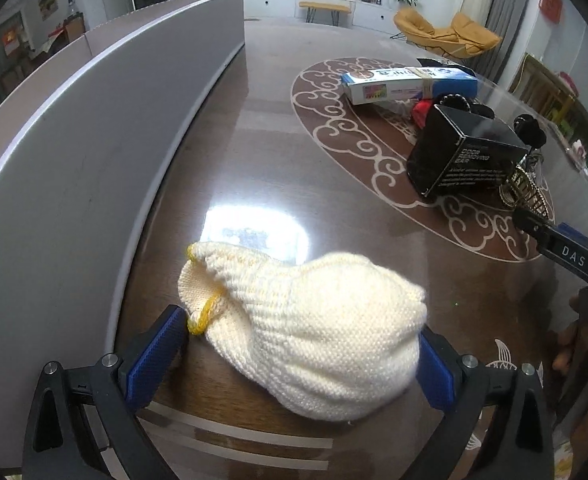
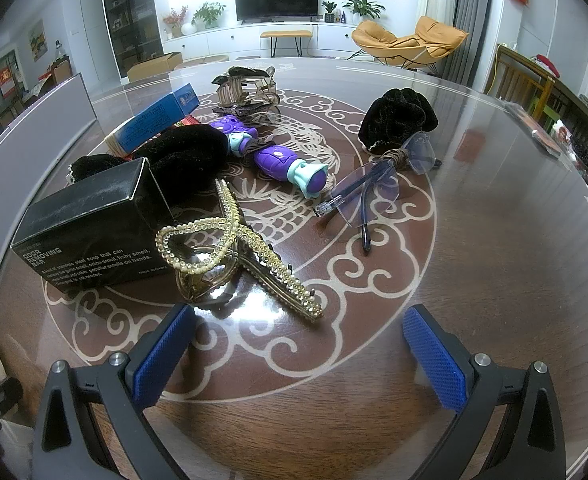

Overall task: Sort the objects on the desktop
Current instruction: 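Close the left tool on the white knitted glove and drag it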

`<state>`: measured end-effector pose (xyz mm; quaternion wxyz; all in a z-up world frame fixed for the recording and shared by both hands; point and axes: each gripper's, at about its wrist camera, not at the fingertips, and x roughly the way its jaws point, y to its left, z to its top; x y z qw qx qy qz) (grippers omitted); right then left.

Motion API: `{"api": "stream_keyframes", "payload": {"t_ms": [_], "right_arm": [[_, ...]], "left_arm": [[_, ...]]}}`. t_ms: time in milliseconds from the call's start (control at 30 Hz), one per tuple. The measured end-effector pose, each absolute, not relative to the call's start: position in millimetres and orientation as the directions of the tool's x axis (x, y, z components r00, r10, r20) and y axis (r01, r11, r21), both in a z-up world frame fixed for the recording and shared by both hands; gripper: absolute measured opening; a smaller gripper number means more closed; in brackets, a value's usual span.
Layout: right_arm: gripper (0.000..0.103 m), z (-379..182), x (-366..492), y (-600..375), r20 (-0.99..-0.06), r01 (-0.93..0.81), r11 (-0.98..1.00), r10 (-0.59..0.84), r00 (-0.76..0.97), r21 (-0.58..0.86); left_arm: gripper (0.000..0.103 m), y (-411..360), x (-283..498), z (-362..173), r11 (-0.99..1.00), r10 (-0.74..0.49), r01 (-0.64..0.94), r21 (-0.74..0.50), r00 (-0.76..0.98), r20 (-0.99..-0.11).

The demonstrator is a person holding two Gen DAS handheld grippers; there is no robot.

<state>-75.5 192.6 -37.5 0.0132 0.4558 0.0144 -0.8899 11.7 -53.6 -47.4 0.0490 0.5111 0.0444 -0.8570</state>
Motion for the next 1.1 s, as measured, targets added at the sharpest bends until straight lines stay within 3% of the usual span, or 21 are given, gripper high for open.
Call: {"api": "stream_keyframes", "payload": {"t_ms": [200,500,633,767,867,1100], "right_arm": [[0.103,-37.6,-75.5,192.6,-0.811,0.037,-0.999,-0.01,-0.584,-0.014],[0.103,-37.6,-75.5,192.6,-0.811,0.037,-0.999,-0.01,-0.584,-0.014],[0.103,-37.6,-75.5,192.6,-0.811,0.037,-0.999,-0.01,-0.584,-0.014],[0.103,-37.6,-75.6,192.6,-0.811,0.037,-0.999,-0.01,-0.585,-0.014],[0.103,-37.8,-75.6,192.7,-0.811,0.037,-0.999,-0.01,-0.585,-0.014],[0.103,-38.0,-75.6,192.8,-0.811,0.037,-0.999,-0.01,-0.585,-0.014]], "left_arm": [[0.103,-41.5,-13.4,-51.2,-0.998,-0.042,0.056,0.016,-0.495,-0.868],[0.103,-11.2,-46.8,-22.1,-0.983,0.102,-0.183,0.003,-0.562,-0.821],[0.103,-27.0,-45.6,8.2,-0.989,0.085,-0.15,0.009,-0.605,-0.792],[0.103,-60.6,-49.6,22.6,-0.987,0.159,-0.085,-0.135,-0.594,-0.788],[0.103,-62.2,-45.0,16.0,-0.981,0.183,-0.058,-0.184,-0.571,-0.8],[0.103,-16.9,-51.0,-33.1,-0.991,0.12,-0.011,-0.132,-0.5,-0.858]]}}
